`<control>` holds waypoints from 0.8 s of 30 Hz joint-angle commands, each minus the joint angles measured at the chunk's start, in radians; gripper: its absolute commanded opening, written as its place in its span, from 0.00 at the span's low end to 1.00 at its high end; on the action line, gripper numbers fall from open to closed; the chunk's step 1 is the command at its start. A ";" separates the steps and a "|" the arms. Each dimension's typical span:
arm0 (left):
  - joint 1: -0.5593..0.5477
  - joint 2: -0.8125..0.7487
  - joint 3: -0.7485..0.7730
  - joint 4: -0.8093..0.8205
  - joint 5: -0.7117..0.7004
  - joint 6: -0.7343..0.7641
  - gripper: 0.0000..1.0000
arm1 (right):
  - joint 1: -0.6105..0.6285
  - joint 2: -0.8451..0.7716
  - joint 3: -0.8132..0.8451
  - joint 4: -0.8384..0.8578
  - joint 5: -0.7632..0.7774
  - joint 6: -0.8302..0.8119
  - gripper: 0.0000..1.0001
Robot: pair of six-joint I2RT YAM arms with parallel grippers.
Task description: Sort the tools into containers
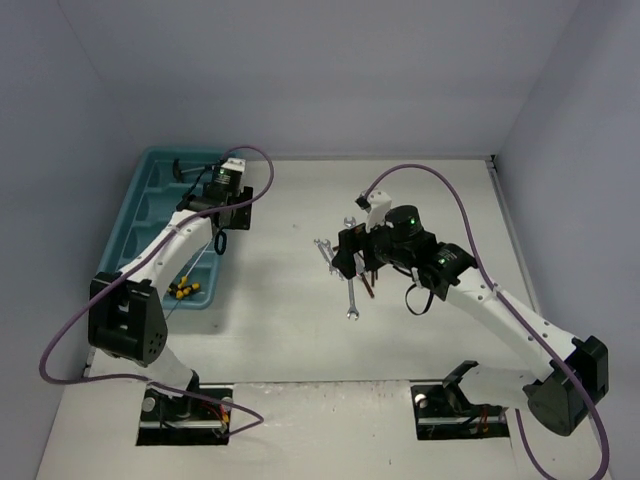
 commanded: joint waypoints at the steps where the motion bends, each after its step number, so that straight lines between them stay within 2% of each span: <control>1: 0.056 0.069 0.129 0.054 0.116 0.041 0.56 | 0.000 0.021 0.051 0.051 -0.025 -0.016 0.91; 5: 0.059 0.140 0.186 0.054 0.089 0.070 0.55 | 0.001 0.035 0.051 0.052 -0.025 -0.014 0.91; 10: 0.061 0.217 0.229 0.047 0.085 0.084 0.48 | 0.002 0.048 0.055 0.051 -0.020 -0.013 0.91; 14: 0.061 0.222 0.219 0.050 0.094 0.078 0.41 | 0.001 0.047 0.057 0.051 -0.008 -0.011 0.91; 24: 0.060 0.177 0.155 0.065 0.084 0.091 0.02 | 0.002 0.054 0.054 0.052 0.001 -0.009 0.91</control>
